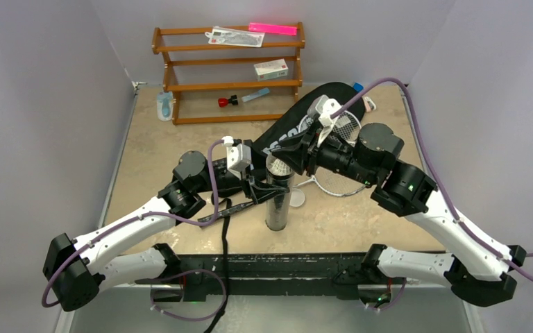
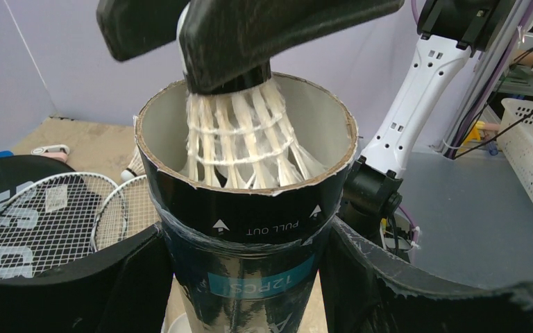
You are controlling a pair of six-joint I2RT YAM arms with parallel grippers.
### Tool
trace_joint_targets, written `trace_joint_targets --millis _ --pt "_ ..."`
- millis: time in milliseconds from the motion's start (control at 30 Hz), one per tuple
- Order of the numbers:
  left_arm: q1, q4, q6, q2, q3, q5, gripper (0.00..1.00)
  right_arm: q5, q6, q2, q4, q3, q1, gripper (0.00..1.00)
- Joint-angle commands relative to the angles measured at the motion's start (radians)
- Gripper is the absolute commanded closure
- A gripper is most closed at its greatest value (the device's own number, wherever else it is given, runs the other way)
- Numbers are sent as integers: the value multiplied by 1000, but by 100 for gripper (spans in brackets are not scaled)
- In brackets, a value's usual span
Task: Pack up the badminton gear
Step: Adjust the shuttlecock in the shuttle tube.
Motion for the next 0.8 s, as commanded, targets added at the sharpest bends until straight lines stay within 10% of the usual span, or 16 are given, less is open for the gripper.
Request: trace_joint_targets --millis 0,400,767 --pt "-1 46 -19 -2 14 1 48 -65 -21 8 13 -2 1 80" --pt "-1 30 -10 7 22 -4 48 -135 -50 1 -71 -30 2 72" --pt "-1 30 -16 15 27 0 48 -97 -23 -9 -116 34 1 36"
